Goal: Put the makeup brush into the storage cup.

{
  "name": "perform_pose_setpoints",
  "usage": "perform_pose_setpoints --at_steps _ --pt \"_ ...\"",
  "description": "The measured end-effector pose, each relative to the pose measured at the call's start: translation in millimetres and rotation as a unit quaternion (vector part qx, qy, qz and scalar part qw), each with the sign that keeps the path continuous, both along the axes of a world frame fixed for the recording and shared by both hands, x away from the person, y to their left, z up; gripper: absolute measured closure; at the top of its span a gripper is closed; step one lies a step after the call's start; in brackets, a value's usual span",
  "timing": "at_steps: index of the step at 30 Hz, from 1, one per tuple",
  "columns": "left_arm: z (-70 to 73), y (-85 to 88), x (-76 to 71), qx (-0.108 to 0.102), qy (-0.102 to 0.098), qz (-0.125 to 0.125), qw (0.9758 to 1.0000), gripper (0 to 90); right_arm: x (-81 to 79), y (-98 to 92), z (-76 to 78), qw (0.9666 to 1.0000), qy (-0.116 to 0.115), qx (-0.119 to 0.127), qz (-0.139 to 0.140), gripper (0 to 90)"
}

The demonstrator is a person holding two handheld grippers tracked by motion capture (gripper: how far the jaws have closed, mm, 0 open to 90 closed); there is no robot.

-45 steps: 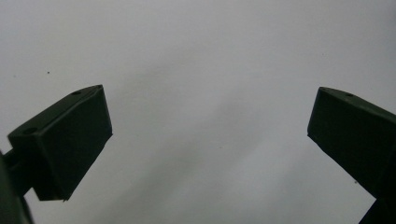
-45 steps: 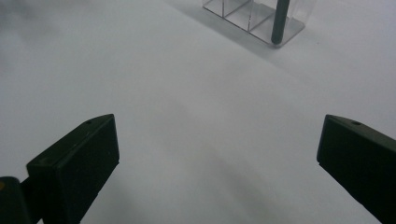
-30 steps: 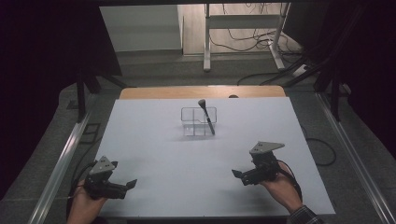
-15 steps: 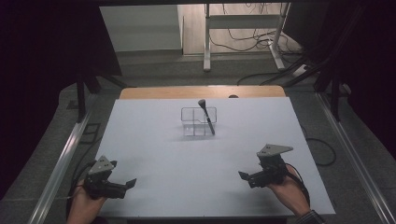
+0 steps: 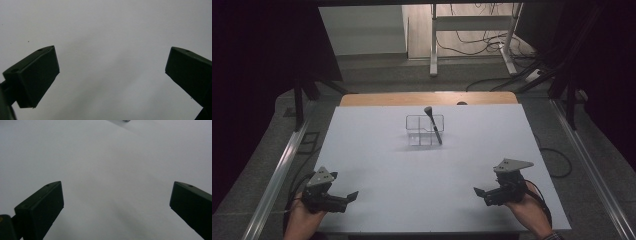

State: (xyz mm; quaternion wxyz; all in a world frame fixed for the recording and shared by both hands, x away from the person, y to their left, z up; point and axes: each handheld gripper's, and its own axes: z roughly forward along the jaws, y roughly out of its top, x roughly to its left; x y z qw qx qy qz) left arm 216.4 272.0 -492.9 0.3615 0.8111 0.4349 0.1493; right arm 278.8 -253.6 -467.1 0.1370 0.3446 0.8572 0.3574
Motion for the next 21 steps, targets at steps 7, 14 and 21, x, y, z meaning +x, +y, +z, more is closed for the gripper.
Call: perform_pose_setpoints --at_steps 7,14,21 --pt "-0.1 -0.4 0.2 0.001 0.0 -0.002 1.0 0.0 -7.8 -9.0 2.3 0.9999 -0.007 -0.005 -0.008 0.0" --pt "-0.1 -0.7 0.4 0.002 0.001 -0.002 1.0 0.0 -14.0 -19.5 3.1 0.9998 -0.009 -0.004 -0.02 0.0" --pt "-0.1 -1.0 0.6 0.004 0.001 -0.004 1.0 0.0 -20.1 -28.8 3.6 0.9994 -0.009 -0.006 -0.032 0.0"
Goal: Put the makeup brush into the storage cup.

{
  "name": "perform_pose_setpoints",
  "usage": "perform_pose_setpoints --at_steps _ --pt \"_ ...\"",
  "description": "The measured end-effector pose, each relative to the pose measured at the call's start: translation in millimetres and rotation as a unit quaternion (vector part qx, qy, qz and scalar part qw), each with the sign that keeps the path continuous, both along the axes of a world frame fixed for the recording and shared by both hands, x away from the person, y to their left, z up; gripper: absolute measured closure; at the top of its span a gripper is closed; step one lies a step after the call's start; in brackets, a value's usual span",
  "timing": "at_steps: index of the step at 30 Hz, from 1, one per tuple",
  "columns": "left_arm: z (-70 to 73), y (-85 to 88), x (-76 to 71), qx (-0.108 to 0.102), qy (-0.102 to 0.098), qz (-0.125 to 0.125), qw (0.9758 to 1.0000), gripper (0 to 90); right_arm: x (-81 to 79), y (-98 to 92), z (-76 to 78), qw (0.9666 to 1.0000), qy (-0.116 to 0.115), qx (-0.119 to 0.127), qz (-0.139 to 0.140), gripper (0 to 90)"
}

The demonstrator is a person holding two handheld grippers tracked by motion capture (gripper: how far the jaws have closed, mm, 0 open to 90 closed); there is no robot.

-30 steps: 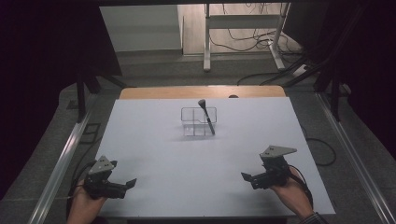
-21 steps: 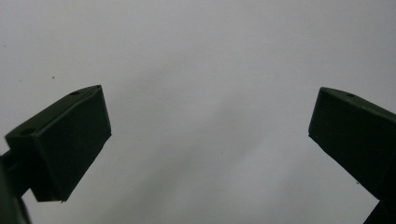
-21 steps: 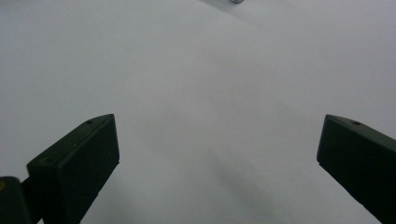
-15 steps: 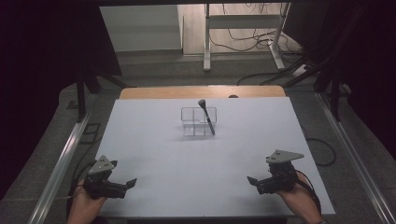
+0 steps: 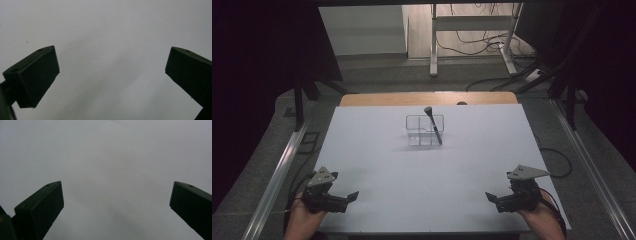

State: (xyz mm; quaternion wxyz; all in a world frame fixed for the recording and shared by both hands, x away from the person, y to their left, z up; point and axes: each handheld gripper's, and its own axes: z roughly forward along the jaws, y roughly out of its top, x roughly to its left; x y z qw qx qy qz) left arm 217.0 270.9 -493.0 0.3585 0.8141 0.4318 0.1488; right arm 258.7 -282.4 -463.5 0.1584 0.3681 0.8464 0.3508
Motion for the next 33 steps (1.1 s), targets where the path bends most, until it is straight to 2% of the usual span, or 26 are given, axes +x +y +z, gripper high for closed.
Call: perform_pose_setpoints --at_steps 15,24,26,30,33 --pt "-0.5 -1.3 0.1 0.002 0.001 -0.004 1.0 0.0 -13.8 -28.2 0.3 0.999 -0.007 0.003 -0.045 0.0" --pt "-0.8 0.2 -0.5 0.004 0.001 -0.001 1.0 0.0 -20.4 -43.0 -2.8 0.9979 0.001 -0.003 -0.065 0.0" --pt "-1.2 1.0 -0.9 0.01 0.001 -0.001 1.0 0.0 -21.6 -46.1 -3.6 0.9975 0.004 0.0 -0.071 0.0" --pt "-1.9 4.1 -2.0 0.015 0.002 0.002 0.9999 0.0 -23.4 -51.9 -1.6 0.9965 -0.003 0.017 -0.082 0.0" --pt "-2.2 8.1 -3.0 0.013 0.002 0.008 0.9999 0.0 -24.6 -53.8 -1.7 0.9965 -0.008 0.014 -0.082 0.0"
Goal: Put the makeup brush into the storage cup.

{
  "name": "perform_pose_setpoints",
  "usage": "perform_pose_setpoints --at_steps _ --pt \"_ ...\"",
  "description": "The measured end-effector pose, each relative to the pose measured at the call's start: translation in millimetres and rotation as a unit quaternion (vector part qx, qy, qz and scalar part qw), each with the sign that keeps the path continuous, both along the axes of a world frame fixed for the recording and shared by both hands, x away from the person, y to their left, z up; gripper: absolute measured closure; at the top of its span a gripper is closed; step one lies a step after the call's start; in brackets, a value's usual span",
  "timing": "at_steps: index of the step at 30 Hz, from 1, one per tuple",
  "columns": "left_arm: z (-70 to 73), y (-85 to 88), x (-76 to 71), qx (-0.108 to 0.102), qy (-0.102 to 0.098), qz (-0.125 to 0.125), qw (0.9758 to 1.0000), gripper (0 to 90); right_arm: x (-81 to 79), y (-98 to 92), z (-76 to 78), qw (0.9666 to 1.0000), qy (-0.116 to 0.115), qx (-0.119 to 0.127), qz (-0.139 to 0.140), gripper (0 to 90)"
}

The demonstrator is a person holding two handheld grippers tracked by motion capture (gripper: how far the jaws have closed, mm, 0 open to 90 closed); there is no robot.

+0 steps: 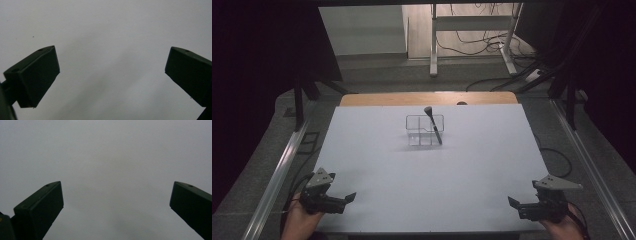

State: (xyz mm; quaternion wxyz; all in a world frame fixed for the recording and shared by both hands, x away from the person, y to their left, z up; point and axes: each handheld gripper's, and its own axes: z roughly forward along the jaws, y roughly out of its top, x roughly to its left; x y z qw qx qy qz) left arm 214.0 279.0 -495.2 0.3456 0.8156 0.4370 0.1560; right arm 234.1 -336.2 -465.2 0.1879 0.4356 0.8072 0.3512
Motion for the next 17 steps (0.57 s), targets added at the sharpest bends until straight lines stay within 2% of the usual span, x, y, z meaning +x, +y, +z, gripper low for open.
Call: perform_pose_setpoints --at_steps 4,11,17 --pt "-0.9 5.4 -1.9 0.0 0.002 0.007 1.0 0.0 -1.3 -3.7 -3.7 0.9998 0.012 -0.012 -0.002 0.0" --pt "-3.9 16.6 -7.4 0.004 0.008 0.021 0.9997 0.0 -3.4 -12.7 -5.0 0.9997 0.016 -0.006 -0.015 0.0" --pt "-6.2 24.7 -10.4 -0.005 0.011 0.034 0.9994 0.0 -3.2 -12.2 -5.8 0.9997 0.018 -0.008 -0.013 0.0"
